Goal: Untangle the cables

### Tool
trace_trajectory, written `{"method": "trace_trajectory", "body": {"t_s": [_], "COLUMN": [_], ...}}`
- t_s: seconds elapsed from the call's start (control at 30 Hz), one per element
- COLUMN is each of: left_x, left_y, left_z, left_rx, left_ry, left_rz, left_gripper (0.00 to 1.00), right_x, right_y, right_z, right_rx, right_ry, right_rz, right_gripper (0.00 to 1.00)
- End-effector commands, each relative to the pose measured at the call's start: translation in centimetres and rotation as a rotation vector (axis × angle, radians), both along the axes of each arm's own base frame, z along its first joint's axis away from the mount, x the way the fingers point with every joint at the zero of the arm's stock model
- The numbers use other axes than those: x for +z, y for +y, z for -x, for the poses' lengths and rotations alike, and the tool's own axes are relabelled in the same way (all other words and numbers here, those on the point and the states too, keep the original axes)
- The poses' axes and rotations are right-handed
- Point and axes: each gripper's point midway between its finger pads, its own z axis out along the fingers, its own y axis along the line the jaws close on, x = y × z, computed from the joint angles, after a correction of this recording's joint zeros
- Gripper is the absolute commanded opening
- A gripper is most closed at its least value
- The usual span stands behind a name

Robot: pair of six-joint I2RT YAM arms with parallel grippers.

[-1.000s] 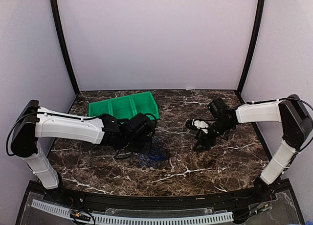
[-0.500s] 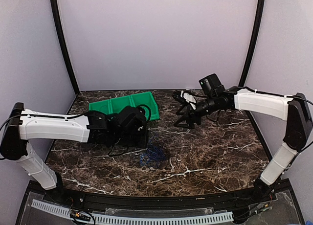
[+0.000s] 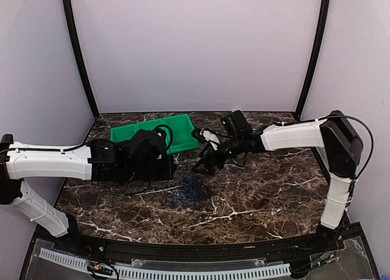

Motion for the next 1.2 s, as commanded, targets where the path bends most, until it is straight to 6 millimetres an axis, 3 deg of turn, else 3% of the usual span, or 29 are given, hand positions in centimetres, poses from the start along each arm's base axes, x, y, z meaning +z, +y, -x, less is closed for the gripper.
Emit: {"method": "trace_trajectory", "body": {"t_s": [0.0, 0.1, 0.27, 0.57, 0.73, 0.8, 0.93, 1.0, 1.03, 1.07, 1.1, 1.13, 1.17], "left_x": [1.1, 0.7, 0.6, 2.6, 5.0, 6.6, 12.4, 18.4, 19.5, 22.9, 24.2, 27.6, 28.8], "left_y": [1.5, 1.8, 2.2, 4.9, 6.9, 8.1, 11.0, 12.5, 13.5, 14.2, 15.1, 16.0, 16.6], "left_z": [-0.3, -0.4, -0.7, -0.9, -0.9, -1.1, -1.5, -1.6, -1.5, -1.3, -1.2, -0.8, -0.7], "left_rx": [0.062, 0.067, 0.068, 0.136, 0.171, 0.187, 0.203, 0.226, 0.242, 0.248, 0.268, 0.275, 0.286], "left_ry": [-0.017, -0.009, 0.008, -0.035, -0.09, -0.126, -0.247, -0.341, -0.362, -0.418, -0.441, -0.498, -0.521], "left_rz": [0.073, 0.083, 0.102, 0.118, 0.133, 0.101, 0.018, 0.04, 0.014, 0.039, 0.021, 0.052, 0.046], "left_gripper": [0.0, 0.0, 0.0, 0.0, 0.0, 0.0, 0.0, 0.0, 0.0, 0.0, 0.0, 0.0, 0.0], "right_x": [0.7, -0.7, -5.2, -10.0, -12.7, -13.6, -14.8, -15.2, -15.3, -15.4, -15.5, -15.5, -15.6], "right_y": [3.0, 4.2, 5.1, 4.0, 2.9, 2.5, 2.0, 1.9, 1.9, 1.9, 1.9, 1.9, 1.9], "right_z": [-0.1, 1.1, 2.0, 1.3, 1.4, 1.5, 1.6, 1.7, 1.7, 1.7, 1.7, 1.6, 1.6], "right_rx": [-0.003, 0.039, 0.04, -0.076, -0.099, -0.104, -0.11, -0.109, -0.11, -0.111, -0.11, -0.112, -0.112], "right_ry": [-0.012, 0.003, 0.061, 0.049, 0.073, 0.078, 0.087, 0.093, 0.093, 0.094, 0.095, 0.094, 0.094], "right_rz": [-0.056, -0.04, 0.068, 0.197, 0.265, 0.29, 0.323, 0.331, 0.332, 0.335, 0.337, 0.339, 0.343], "right_gripper": [0.97, 0.99, 0.99, 0.92, 0.8, 0.74, 0.69, 0.68, 0.67, 0.67, 0.67, 0.66, 0.66]}}
